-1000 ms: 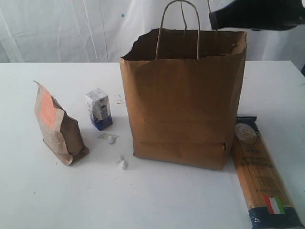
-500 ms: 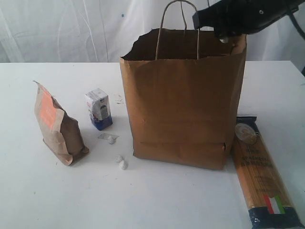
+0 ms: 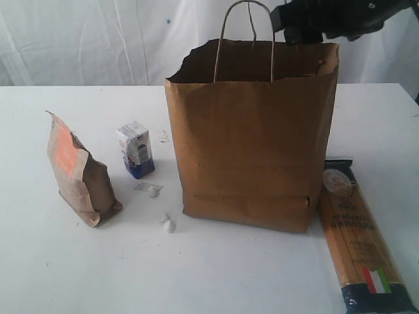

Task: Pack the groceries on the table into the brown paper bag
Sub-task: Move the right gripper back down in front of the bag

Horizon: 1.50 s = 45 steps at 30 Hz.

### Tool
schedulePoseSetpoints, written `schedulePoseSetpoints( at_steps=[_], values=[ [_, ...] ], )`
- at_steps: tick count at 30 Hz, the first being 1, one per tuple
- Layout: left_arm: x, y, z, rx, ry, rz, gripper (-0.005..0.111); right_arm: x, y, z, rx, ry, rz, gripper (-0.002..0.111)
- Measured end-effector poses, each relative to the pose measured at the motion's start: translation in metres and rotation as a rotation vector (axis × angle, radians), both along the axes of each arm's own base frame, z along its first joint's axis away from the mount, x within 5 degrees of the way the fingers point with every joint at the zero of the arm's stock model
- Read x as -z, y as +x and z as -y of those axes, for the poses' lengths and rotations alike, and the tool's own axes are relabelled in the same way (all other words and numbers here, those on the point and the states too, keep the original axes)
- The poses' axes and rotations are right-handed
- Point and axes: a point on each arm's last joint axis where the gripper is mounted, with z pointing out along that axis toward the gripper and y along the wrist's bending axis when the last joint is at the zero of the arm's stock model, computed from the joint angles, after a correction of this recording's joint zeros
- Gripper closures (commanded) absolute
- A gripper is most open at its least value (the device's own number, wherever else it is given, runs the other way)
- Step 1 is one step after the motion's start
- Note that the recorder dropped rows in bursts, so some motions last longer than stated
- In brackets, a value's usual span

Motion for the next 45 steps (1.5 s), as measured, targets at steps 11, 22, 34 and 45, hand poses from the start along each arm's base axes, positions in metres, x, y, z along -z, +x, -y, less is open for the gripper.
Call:
schedulePoseSetpoints(
  at_steps=[11,22,34,45],
  values=[
    [0.0,0.0,0.0,0.0,0.0,0.0,0.107,-0.04,-0.08,0.018,-0.137,0.137,0.115,0.053],
    [0.0,0.0,0.0,0.0,0.0,0.0,0.107,-0.01,-0.173,0.026,-0.418,0.29,0.069,0.053],
    [0.0,0.0,0.0,0.0,0.0,0.0,0.107,0.057,-0.181,0.015,-0.541,0.34,-0.103,0.053],
    [0.0,0.0,0.0,0.0,0.0,0.0,0.107,0.08,-0.204,-0.006,-0.709,0.376,-0.183,0.053]
  ],
)
